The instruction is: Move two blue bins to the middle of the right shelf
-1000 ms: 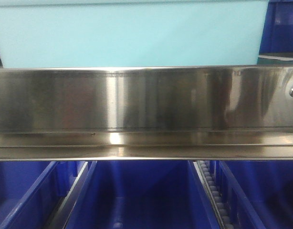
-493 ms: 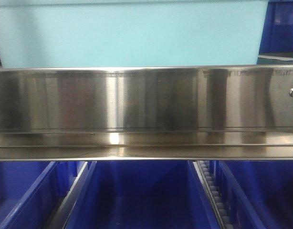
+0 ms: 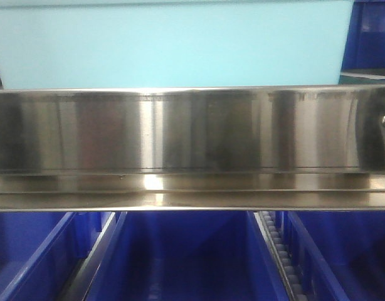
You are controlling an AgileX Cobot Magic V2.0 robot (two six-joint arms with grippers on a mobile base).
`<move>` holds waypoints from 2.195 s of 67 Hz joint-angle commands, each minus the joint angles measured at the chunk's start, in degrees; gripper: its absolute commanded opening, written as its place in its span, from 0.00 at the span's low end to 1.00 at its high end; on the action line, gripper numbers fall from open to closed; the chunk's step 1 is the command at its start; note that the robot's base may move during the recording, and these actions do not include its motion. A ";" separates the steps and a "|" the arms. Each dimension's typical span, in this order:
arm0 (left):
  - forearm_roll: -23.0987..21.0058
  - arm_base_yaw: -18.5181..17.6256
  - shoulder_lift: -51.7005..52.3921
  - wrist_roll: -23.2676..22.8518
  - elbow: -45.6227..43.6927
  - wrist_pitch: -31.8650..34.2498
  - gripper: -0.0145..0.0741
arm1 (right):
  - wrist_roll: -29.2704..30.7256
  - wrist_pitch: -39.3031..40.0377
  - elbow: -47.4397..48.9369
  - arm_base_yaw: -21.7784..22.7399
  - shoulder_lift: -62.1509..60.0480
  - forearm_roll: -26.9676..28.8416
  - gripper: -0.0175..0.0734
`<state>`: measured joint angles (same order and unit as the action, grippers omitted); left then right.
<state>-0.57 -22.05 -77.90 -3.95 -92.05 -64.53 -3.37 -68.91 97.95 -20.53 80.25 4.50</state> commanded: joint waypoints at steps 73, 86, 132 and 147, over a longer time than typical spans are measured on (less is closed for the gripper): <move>-3.43 0.14 -20.13 -0.17 -2.28 -0.52 0.04 | -2.75 -1.05 4.24 -0.16 23.62 0.24 0.01; -3.43 0.14 -20.13 -0.17 -2.28 -0.78 0.04 | -2.75 -1.05 4.15 -0.16 23.48 0.24 0.02; -3.70 0.14 -5.19 -0.17 -15.61 -2.27 0.04 | -2.75 -1.05 15.60 -0.16 7.19 0.24 0.02; -4.35 0.14 -4.71 -0.17 -19.84 -3.57 0.04 | -2.75 -1.05 18.55 -0.16 6.95 0.24 0.02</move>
<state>-4.54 -21.79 -83.38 -5.09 -110.90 -68.18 -7.23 -70.72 115.72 -20.87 87.81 6.19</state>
